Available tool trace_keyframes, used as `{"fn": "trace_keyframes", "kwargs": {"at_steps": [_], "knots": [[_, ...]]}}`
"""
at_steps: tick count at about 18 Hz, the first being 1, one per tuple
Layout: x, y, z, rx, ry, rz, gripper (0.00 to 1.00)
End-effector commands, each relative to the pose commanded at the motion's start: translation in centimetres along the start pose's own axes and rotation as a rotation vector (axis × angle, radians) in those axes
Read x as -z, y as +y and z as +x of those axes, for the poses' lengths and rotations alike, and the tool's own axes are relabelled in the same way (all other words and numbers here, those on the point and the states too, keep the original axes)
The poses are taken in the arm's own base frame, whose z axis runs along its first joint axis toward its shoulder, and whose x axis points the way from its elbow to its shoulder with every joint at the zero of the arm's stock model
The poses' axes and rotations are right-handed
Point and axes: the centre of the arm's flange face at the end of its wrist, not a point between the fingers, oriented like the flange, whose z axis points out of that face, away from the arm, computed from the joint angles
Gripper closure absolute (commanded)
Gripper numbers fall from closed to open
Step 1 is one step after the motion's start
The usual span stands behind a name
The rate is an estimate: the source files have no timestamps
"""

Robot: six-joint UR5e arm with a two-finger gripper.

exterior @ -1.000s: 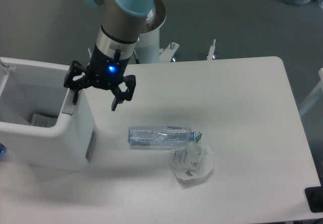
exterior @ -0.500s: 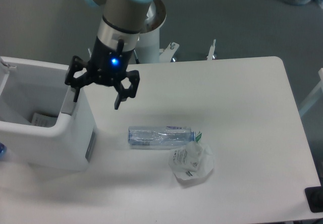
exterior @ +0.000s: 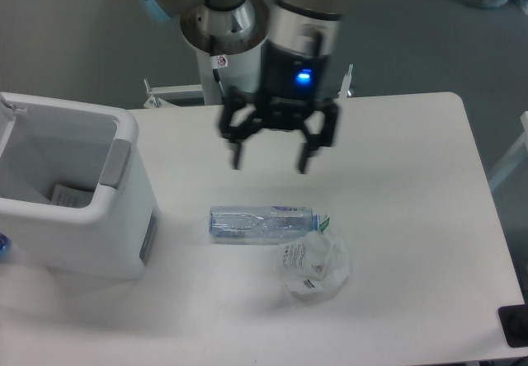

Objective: Open the trash can

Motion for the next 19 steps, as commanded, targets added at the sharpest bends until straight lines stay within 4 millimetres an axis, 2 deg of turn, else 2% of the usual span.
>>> {"fn": "trace_keyframes", "kwargs": {"at_steps": [3, 8, 13, 17, 19], "knots": [[0.0, 0.2, -1.4, -0.109, -0.013, -0.004, 0.00], [-4.3, 1.3, -5.1, -0.361, -0.107, -0.158, 0.00], [-6.5, 2.4, -6.3, -0.546, -0.084, -0.233, 0.00], [-8.9, 3.3, -7.6, -0.584, -0.115, -0.330, 0.00], [-9.2, 3.4, -7.7, -0.584, -0.119, -0.341, 0.00]]}}
